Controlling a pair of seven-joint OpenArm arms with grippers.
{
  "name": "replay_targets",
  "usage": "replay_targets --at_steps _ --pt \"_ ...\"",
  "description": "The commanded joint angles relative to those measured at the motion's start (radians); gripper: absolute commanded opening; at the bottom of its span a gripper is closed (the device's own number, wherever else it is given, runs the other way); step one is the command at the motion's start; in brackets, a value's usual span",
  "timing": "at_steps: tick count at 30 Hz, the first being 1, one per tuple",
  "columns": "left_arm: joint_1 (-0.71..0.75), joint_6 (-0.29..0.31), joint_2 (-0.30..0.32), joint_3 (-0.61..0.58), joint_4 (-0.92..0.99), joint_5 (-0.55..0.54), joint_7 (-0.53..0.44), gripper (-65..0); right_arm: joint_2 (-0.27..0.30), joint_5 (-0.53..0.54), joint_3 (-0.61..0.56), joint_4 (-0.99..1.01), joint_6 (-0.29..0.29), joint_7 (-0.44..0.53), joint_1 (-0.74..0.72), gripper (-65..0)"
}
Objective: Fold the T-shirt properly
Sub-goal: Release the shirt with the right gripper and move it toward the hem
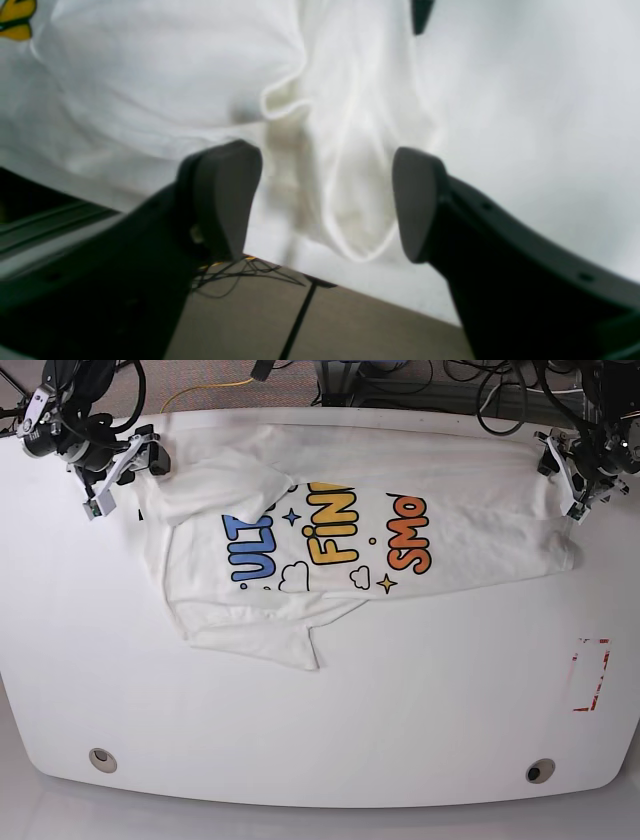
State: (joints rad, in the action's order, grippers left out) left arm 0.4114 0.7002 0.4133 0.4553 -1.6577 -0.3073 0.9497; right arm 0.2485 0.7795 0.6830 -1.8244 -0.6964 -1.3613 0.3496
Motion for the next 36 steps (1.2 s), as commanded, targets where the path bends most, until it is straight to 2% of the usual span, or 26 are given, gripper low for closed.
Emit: replay_targets --at_steps 1,7,11,15,21,24,29,31,36 --pt "0.001 -0.002 0.011 0.006 -0.019 0.012 0.013 -30.6 -0.001 0.01 0.007 -0.016 -0.002 0.021 -0.014 -23.6" --pt "-0.018 -0.002 -0.021 0.049 -0.068 -0.046 0.016 -29.2 -0.007 -0.007 0.004 0.008 -0.002 0.024 -0.145 -23.5" --pt "-0.05 -0.002 -0.049 0.083 -0.095 -0.076 0.018 -23.5 0.021 -0.064 -0.047 0.088 -0.002 0.024 -0.275 -23.5" --pt "-0.115 -0.002 -0.049 0.118 -0.135 -0.114 0.116 -22.9 0.047 -0.137 -0.107 0.188 -0.002 0.036 -0.401 -23.5" --pt "-0.214 -0.002 -0.05 0.219 -0.183 -0.223 0.217 -22.9 0.048 -0.323 -0.208 0.392 -0.002 0.139 -0.602 -23.8" --pt "-0.259 -0.002 -0.05 0.251 -0.203 -0.235 0.256 -22.9 0.048 -0.392 -0.245 0.507 -0.002 0.21 -0.691 -23.8" --pt "-0.299 -0.002 -0.05 0.305 -0.213 -0.234 0.265 -22.9 0.053 -0.46 -0.314 0.687 -0.002 0.345 -0.795 -23.8" --pt "-0.316 -0.002 -0.049 0.33 -0.21 -0.234 0.265 -22.9 0.067 -0.484 -0.352 0.785 -0.002 0.426 -0.84 -23.6" --pt "-0.317 -0.002 -0.046 0.369 -0.213 -0.234 0.265 -22.9 0.082 -0.492 -0.391 0.948 -0.002 0.546 -0.887 -23.6"
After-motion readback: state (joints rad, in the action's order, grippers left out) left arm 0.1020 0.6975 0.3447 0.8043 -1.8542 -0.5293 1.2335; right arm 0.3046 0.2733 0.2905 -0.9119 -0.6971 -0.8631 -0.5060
